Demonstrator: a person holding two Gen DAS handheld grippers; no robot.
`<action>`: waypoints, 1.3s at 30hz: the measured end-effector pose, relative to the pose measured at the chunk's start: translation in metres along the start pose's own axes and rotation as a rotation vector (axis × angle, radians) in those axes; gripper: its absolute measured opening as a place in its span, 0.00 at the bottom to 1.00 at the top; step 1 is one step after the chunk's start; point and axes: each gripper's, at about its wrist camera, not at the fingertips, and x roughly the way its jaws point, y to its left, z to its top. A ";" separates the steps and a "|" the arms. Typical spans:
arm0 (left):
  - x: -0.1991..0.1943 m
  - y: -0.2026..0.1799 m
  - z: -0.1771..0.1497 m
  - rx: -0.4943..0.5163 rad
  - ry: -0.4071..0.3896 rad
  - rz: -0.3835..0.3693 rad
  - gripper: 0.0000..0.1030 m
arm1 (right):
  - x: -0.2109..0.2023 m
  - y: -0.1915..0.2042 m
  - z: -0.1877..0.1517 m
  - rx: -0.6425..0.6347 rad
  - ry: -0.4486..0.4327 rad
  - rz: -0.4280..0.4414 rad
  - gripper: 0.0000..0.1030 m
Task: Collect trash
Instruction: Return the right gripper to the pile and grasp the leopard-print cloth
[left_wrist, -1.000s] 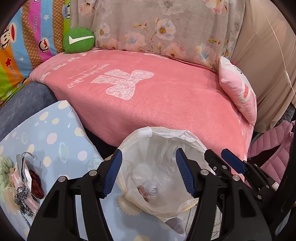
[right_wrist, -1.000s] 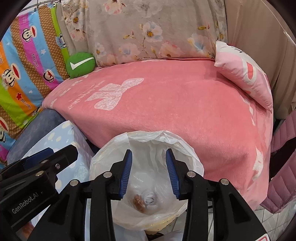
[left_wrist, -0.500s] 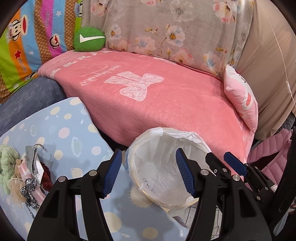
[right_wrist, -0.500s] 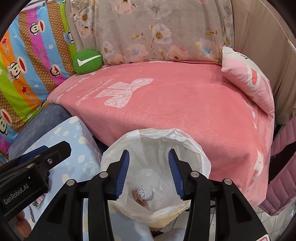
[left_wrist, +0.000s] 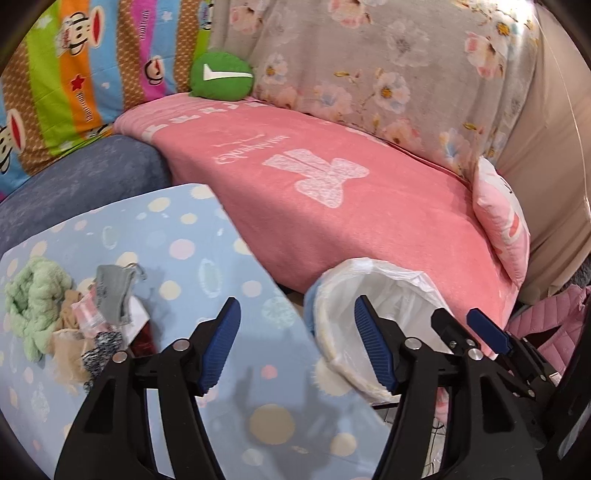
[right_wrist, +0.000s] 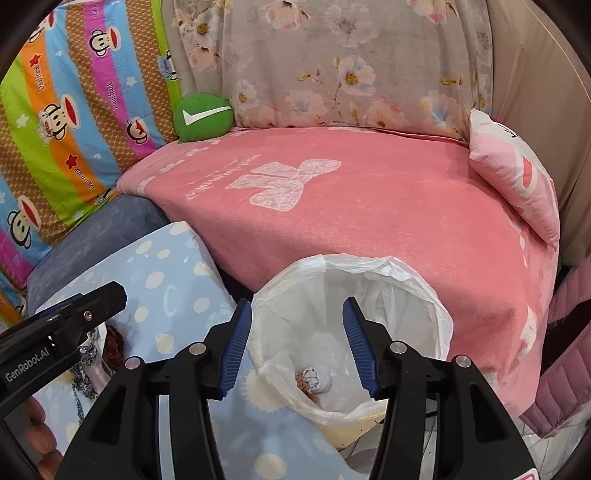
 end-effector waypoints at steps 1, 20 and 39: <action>-0.002 0.007 -0.002 -0.010 -0.002 0.013 0.63 | 0.000 0.006 -0.001 -0.007 0.003 0.008 0.49; -0.017 0.196 -0.049 -0.286 0.073 0.247 0.74 | 0.013 0.142 -0.041 -0.164 0.111 0.199 0.51; -0.011 0.264 -0.070 -0.395 0.159 0.133 0.06 | 0.046 0.249 -0.081 -0.285 0.252 0.354 0.51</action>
